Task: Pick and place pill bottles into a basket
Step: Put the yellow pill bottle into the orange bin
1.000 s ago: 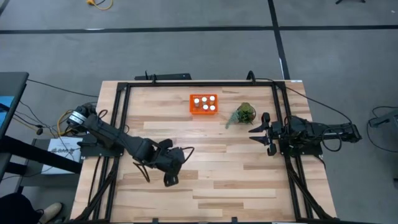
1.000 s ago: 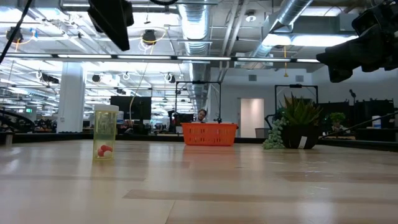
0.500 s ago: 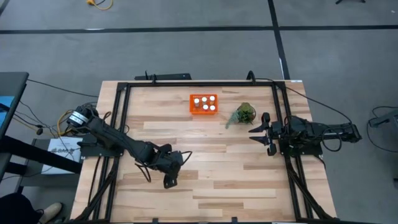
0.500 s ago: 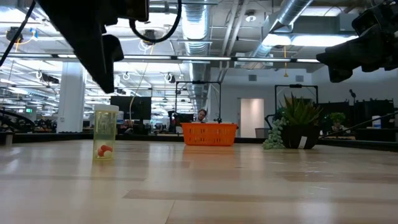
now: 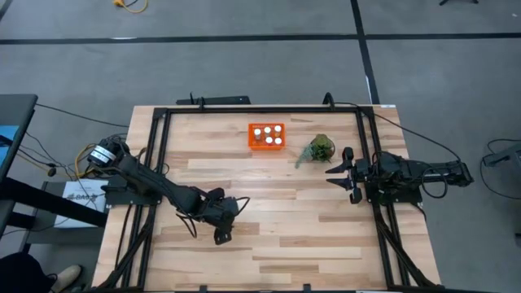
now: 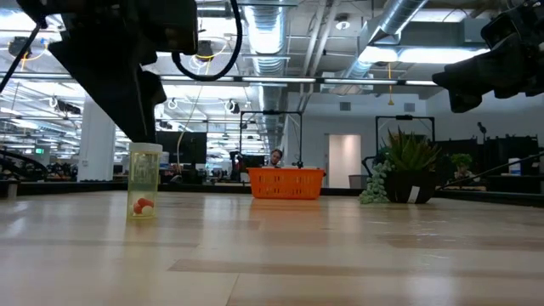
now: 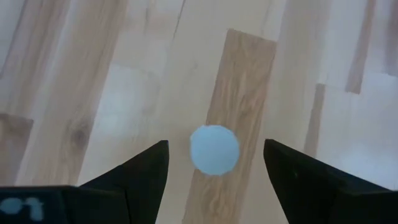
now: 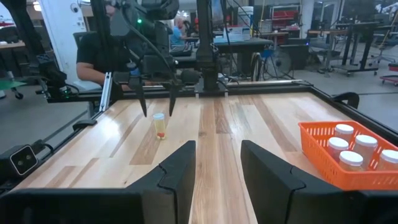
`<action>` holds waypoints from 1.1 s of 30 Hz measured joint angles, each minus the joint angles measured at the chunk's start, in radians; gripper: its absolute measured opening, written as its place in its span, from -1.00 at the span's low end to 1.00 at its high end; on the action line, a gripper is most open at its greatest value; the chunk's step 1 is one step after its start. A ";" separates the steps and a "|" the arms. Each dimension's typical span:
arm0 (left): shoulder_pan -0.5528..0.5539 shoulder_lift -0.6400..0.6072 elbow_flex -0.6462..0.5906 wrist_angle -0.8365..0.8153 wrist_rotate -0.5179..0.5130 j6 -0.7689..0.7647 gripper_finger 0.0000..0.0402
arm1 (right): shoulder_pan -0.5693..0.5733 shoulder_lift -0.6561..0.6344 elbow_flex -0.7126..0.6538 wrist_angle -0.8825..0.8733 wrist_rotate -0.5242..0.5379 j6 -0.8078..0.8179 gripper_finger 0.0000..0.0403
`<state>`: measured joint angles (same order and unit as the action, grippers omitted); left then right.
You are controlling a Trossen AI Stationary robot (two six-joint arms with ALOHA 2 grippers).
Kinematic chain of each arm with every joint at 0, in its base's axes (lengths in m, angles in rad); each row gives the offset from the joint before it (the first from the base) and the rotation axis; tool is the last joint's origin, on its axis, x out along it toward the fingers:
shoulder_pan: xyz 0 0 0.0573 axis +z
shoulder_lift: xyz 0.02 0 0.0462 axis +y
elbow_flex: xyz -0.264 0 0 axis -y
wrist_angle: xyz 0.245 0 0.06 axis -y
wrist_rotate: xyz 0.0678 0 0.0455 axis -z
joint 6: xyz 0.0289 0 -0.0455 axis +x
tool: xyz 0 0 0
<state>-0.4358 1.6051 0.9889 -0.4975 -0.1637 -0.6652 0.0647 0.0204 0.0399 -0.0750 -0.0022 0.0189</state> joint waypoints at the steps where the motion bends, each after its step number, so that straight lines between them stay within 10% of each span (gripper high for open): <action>1: 0.000 0.000 -0.005 0.009 -0.005 0.007 0.25 | 0.000 0.000 0.000 0.000 0.000 0.000 -0.40; 33: 0.016 0.092 -0.029 0.112 0.010 0.105 -0.15 | 0.000 0.004 0.000 0.000 -0.001 0.000 -0.40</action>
<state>-0.4200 1.6966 0.9596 -0.3851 -0.1541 -0.5605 0.0650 0.0246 0.0399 -0.0750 -0.0028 0.0192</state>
